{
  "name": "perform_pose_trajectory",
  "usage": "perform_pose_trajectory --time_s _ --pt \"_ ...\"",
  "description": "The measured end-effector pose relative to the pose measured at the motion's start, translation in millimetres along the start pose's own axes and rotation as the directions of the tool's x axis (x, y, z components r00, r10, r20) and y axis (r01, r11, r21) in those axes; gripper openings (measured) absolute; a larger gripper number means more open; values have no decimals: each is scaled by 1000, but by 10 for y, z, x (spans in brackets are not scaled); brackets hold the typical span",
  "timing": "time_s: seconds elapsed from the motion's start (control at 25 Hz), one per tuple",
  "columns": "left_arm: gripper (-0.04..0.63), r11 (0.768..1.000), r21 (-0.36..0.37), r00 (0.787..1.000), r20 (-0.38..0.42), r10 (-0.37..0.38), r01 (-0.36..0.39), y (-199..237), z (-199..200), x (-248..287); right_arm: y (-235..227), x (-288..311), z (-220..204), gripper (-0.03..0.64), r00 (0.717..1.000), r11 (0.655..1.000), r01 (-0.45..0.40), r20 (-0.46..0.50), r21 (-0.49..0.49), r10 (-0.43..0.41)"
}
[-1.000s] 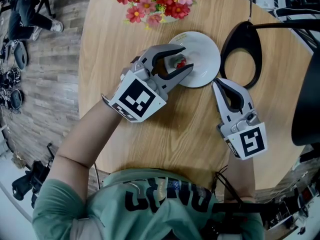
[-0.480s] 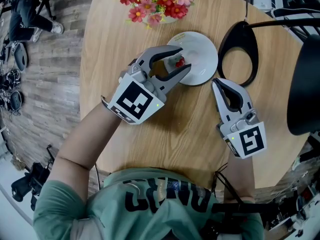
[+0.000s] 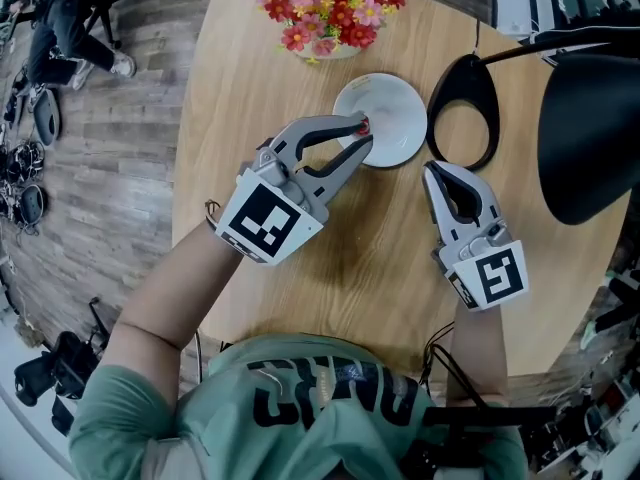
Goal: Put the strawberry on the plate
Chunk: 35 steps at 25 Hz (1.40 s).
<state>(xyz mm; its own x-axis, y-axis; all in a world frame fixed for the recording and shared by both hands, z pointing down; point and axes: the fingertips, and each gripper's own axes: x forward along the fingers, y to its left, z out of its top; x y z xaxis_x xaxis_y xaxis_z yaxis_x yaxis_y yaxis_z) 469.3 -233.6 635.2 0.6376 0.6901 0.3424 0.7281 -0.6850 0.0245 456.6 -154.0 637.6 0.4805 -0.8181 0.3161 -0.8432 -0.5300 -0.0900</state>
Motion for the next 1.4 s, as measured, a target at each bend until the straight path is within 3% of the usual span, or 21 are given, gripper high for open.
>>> perform_pose_trajectory --time_s 0.12,0.64,0.84,1.16,1.28,1.4 --pt "6 1000 3 999 28 21 -21 -39 166 -188 89 -79 117 5 1000 1000 2 3 -8 -2" --pt "5 996 -18 994 66 85 -84 -480 616 -1200 656 -566 657 5 1000 1000 9 12 22 -9" --pt "5 994 -48 990 90 106 -102 -661 789 -1786 963 -777 910 5 1000 1000 26 2 10 -26" --pt "5 992 -13 983 134 125 -125 -759 819 -3002 1654 -786 1366 5 999 998 48 0 -44 -48" --pt "5 994 3 984 142 110 -112 -733 768 -3364 1934 -782 1585 5 997 995 71 11 -62 -71" --pt "5 999 -10 988 148 44 -43 -847 701 -3639 2217 -884 1717 5 994 995 103 28 -17 -102"
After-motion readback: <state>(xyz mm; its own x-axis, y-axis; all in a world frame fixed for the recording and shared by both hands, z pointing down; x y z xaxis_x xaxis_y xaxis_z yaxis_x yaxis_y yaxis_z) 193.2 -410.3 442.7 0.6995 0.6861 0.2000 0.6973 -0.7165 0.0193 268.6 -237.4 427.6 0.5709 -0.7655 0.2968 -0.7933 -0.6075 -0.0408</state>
